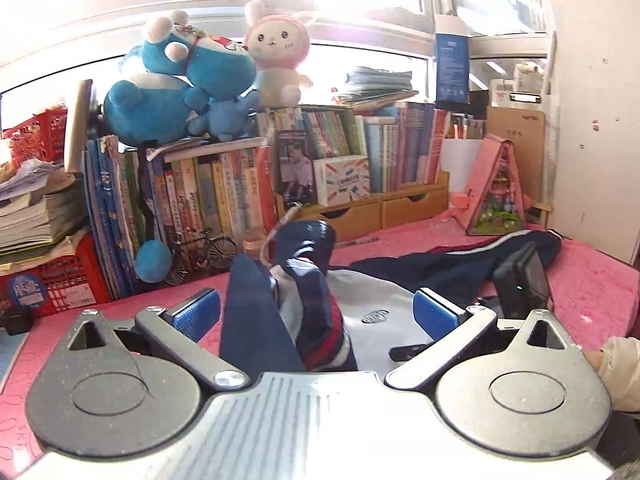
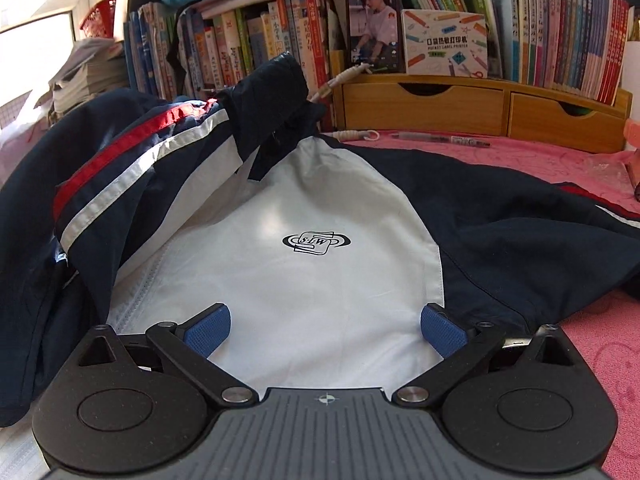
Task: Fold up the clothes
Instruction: 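Grasp the navy sleeve near its striped cuff with the left gripper, then fold the held sleeve across the white front with the left gripper and release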
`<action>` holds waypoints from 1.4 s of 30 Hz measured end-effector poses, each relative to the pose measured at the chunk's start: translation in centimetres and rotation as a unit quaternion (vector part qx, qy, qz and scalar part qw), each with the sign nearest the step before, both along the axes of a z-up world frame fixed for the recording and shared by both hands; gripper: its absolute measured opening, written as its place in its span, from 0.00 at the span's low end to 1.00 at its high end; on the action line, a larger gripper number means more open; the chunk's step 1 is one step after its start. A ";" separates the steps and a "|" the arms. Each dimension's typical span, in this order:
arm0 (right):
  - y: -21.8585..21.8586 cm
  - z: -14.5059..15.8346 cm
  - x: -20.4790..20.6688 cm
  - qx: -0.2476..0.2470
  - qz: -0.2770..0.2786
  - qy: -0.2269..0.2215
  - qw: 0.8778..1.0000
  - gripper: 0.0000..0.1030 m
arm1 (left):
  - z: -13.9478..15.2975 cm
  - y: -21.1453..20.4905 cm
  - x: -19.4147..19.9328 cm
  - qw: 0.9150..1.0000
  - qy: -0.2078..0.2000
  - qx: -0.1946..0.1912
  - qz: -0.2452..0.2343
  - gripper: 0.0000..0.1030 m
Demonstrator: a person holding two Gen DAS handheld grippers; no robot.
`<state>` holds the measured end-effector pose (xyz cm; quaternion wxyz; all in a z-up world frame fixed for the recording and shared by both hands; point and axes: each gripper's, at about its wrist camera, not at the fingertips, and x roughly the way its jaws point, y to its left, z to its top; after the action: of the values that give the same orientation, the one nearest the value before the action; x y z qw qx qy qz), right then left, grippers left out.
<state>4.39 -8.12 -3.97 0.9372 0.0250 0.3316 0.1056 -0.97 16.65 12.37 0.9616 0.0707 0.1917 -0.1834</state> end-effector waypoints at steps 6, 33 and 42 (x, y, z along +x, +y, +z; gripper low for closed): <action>-0.1 0.0 0.0 0.002 0.000 0.000 1.000 1.00 | -4.2 -1.0 10.7 0.987 0.142 -0.032 0.066 1.00; 0.3 0.0 0.1 -0.005 0.000 0.003 1.000 1.00 | 6.8 8.3 7.2 0.986 -0.033 -0.093 0.137 0.05; -4.4 1.5 -2.5 0.190 0.033 -0.059 0.979 1.00 | -3.2 -1.8 2.9 0.990 0.101 -0.039 -0.087 0.13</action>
<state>1.92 -12.53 -2.48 0.9293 0.1852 0.2503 0.1988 1.93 14.86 9.14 0.9198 0.0304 0.2737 -0.2796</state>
